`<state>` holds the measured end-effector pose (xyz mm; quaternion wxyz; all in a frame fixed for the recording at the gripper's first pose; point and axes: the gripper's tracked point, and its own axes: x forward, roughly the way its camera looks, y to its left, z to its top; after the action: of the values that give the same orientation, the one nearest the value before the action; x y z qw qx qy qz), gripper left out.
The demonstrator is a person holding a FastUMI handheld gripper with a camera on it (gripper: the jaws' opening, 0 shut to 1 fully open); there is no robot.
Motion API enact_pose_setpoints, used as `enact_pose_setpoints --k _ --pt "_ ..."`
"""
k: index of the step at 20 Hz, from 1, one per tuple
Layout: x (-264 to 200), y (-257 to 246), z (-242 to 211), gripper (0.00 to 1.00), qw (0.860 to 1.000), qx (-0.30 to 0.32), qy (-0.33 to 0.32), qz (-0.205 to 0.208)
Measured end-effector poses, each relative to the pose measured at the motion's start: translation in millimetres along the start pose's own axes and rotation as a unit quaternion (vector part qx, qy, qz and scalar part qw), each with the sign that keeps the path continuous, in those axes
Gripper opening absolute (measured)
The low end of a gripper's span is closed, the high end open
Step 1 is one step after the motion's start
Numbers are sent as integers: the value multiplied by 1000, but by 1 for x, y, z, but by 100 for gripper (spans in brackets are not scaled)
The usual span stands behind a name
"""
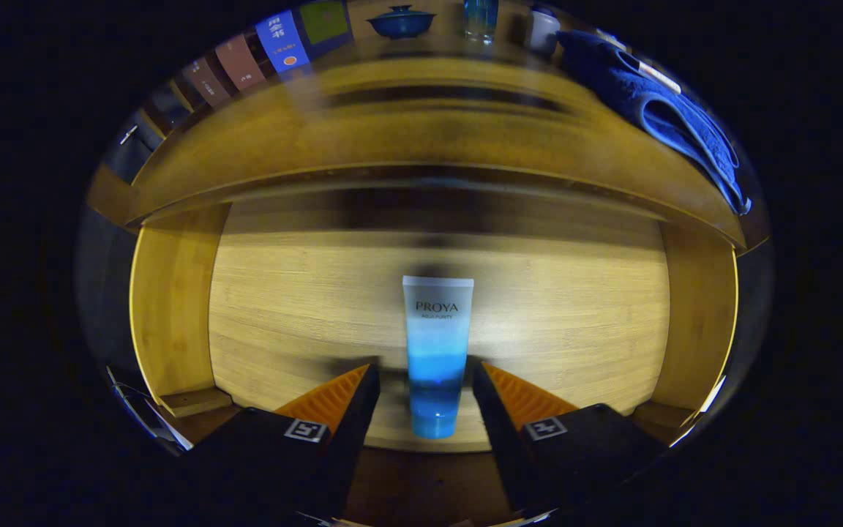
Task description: Pull open the drawer, take out the items inside it, and place them on the countertop above the cabinet.
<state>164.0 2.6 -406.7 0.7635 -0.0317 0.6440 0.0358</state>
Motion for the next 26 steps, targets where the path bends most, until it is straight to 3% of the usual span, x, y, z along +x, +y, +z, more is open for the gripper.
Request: enact_pose_setpoints --k 6,13,20,26 --pt "5 -4 -5 37 1000 -22 -10 4" --pt "-52 20 -6 37 997 -15 -47 56" --pt "-146 34 33 37 991 -13 -99 93" --pt "-154 15 127 37 991 4 -126 50"
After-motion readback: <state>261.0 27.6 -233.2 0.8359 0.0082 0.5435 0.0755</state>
